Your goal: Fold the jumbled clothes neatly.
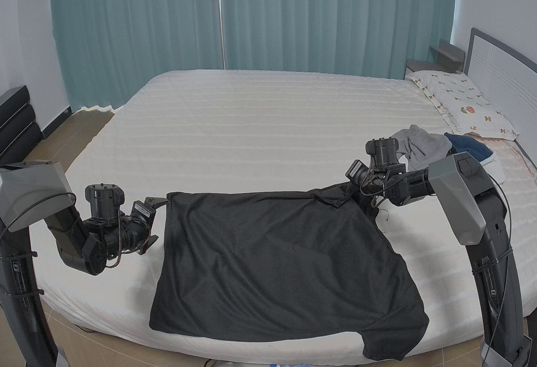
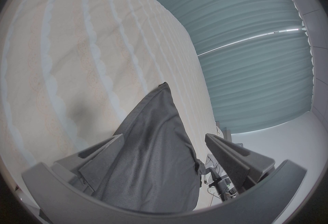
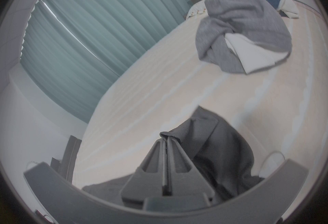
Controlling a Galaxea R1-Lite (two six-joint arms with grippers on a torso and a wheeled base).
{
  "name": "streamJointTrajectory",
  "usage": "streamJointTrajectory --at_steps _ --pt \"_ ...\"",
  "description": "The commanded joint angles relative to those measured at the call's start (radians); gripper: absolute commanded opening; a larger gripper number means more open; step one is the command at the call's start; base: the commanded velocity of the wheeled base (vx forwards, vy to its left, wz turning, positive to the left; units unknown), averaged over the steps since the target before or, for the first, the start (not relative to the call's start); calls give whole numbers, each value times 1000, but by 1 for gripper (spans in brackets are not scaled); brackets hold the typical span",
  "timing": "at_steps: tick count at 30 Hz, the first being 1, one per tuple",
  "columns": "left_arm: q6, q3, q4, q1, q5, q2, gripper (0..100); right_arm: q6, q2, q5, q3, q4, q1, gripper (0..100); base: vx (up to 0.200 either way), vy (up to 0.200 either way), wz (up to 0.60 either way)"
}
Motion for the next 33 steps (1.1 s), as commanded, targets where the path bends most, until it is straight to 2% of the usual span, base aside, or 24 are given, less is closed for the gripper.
streamJointTrajectory --at_steps 1,3,4,9,15,16,22,25,30,33 --pt "-1 0 0 0 0 3 100 3 43 -6 -108 -7 -14 0 0 0 0" --pt "-1 0 0 0 0 2 100 5 40 -6 -108 -35 -14 0 0 0 0" --pt "-1 0 0 0 0 2 100 6 41 5 -108 -105 -12 0 0 0 0" --pt "-1 0 0 0 1 2 100 -3 63 7 -108 -277 -11 0 0 0 0" --pt "-1 0 0 -2 14 3 100 -14 110 -10 -108 -348 -14 0 0 0 0" --pt "-1 0 0 -2 17 3 100 -22 120 -10 -108 -354 -11 100 0 0 0" --pt "-1 0 0 -2 17 3 100 -86 163 7 -108 -306 -5 100 0 0 0" --pt "-2 0 0 -2 17 3 100 -123 173 -12 -108 -233 -12 100 0 0 0" --pt "-2 0 0 -2 17 3 100 -118 114 -23 -105 -222 -38 100 0 0 0" --pt "-2 -2 0 -2 17 3 100 -118 31 -16 14 -236 -54 100 0 0 0"
